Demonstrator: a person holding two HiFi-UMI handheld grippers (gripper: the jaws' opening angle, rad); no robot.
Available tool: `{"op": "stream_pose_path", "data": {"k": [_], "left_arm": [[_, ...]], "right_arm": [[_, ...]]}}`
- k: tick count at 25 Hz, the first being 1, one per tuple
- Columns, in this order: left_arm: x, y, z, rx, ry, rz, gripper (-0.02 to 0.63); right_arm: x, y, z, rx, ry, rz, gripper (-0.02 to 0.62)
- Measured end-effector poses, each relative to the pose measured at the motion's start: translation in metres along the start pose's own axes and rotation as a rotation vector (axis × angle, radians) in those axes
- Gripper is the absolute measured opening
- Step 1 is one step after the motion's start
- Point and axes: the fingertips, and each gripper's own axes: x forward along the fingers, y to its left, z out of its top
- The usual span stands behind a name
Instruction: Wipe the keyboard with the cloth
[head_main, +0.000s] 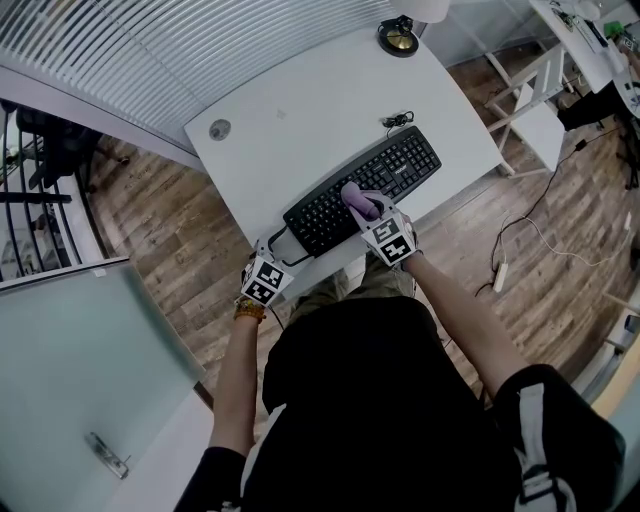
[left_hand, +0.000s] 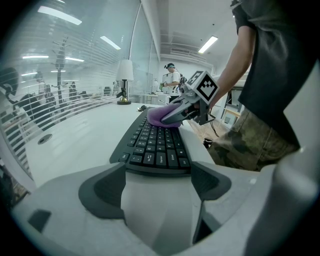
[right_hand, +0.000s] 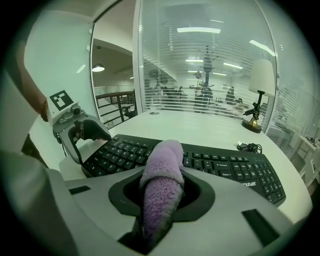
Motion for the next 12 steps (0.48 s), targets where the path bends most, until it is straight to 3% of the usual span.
{"op": "stream_pose_path", "data": {"k": [12], "left_arm": [[0.001,0.001,-0.002,0.005,-0.004,0.001,0.405]], "right_arm": [[0.009,0.041,0.011,-0.11,0.019,0.096,0.087]]}}
